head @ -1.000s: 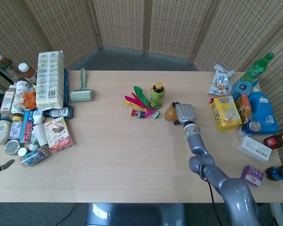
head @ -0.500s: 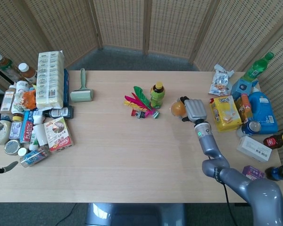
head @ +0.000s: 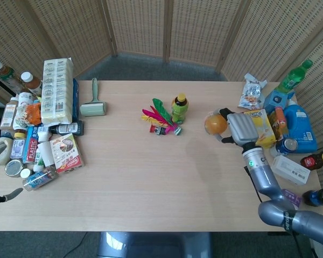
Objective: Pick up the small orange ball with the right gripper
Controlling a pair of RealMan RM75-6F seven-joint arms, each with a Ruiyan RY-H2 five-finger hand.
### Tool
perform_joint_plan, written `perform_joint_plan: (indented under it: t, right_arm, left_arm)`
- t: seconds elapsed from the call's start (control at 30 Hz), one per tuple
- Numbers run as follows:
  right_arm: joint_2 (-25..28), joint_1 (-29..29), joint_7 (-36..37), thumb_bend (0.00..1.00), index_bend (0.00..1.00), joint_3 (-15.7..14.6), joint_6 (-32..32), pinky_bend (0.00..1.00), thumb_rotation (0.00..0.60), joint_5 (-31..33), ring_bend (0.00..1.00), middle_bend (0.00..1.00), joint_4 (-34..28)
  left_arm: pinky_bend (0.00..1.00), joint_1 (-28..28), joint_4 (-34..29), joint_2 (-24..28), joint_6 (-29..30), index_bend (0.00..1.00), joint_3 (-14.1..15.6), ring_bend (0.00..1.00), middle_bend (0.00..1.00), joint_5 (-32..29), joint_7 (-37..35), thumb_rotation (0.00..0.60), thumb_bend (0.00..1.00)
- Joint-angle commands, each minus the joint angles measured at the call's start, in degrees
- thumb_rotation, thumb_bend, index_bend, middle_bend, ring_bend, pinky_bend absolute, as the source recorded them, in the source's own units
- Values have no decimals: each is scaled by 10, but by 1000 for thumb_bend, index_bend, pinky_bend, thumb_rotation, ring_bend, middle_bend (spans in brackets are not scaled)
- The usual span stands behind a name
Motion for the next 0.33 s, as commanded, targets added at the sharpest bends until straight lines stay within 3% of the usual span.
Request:
perform_joint_plan:
  t: [0.03,0.33]
  right_arm:
    - [62,-23,-7,281,520,13,24,729,600,13,472,575,-93]
    - [99,-21,-16,278,509,18,42,728,600,17,472,571,-166]
  left_arm:
    - [0,-1,-2,0,1,0,2,0,0,4,1,600,0]
    - [0,-2,-5,0,2,0,4,0,0,7,6,600,0]
